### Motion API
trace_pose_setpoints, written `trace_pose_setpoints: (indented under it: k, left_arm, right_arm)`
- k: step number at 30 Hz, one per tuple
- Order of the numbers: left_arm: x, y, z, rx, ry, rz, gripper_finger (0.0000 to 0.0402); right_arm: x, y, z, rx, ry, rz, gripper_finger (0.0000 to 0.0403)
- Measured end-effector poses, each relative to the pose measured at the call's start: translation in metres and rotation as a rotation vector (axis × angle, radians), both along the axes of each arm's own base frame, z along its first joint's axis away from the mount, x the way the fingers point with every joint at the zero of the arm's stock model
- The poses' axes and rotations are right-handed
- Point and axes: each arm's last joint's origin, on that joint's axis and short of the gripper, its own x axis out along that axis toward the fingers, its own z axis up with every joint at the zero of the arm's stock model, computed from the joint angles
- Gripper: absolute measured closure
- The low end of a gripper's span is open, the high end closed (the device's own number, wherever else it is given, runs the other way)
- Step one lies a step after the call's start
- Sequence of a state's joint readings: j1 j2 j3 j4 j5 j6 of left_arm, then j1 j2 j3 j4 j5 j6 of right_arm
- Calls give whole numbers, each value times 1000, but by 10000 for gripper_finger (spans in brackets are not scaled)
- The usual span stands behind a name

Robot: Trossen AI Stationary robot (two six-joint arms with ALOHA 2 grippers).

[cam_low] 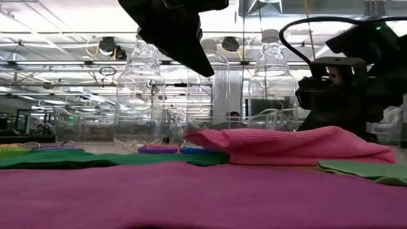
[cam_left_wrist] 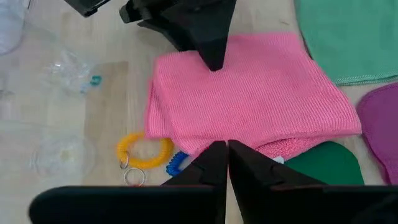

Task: Pick & Place Sports Items
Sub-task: Put the pink microfiber towel into the right transparent bin

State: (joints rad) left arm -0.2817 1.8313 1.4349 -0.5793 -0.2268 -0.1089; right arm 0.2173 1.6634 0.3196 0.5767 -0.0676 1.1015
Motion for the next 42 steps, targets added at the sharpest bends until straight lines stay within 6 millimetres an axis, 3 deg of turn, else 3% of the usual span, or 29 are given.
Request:
trace_pose_setpoints:
  k: [6, 11, 18, 25, 29, 35, 39, 42]
  left_arm:
    - [0, 0, 0, 0, 0, 0, 383]
    - [0, 0, 0, 0, -1, 0, 383]
    - [0, 0, 0, -1, -4, 0, 383]
    - [1, 0, 0, -1, -7, 1, 383]
    - [1, 0, 0, 0, -8, 2, 382]
    - [1, 1, 0, 0, -7, 3, 383]
    - [1, 2, 0, 0, -7, 5, 383]
    - [2, 4, 0, -1, -7, 12, 383]
  right_arm:
    - [-5, 0, 3, 48, -8, 39, 400]
    - [-14, 1, 12, 107, 2, 63, 399]
    - [-20, -1, 50, 86, -113, 93, 403]
    - [-25, -5, 116, -91, -40, 113, 403]
    - [-29, -8, 167, -209, 17, 106, 403]
    - [-37, -13, 226, -333, 55, 97, 403]
    - [-41, -13, 251, -413, 25, 80, 403]
    - [-44, -12, 258, -418, 24, 95, 403]
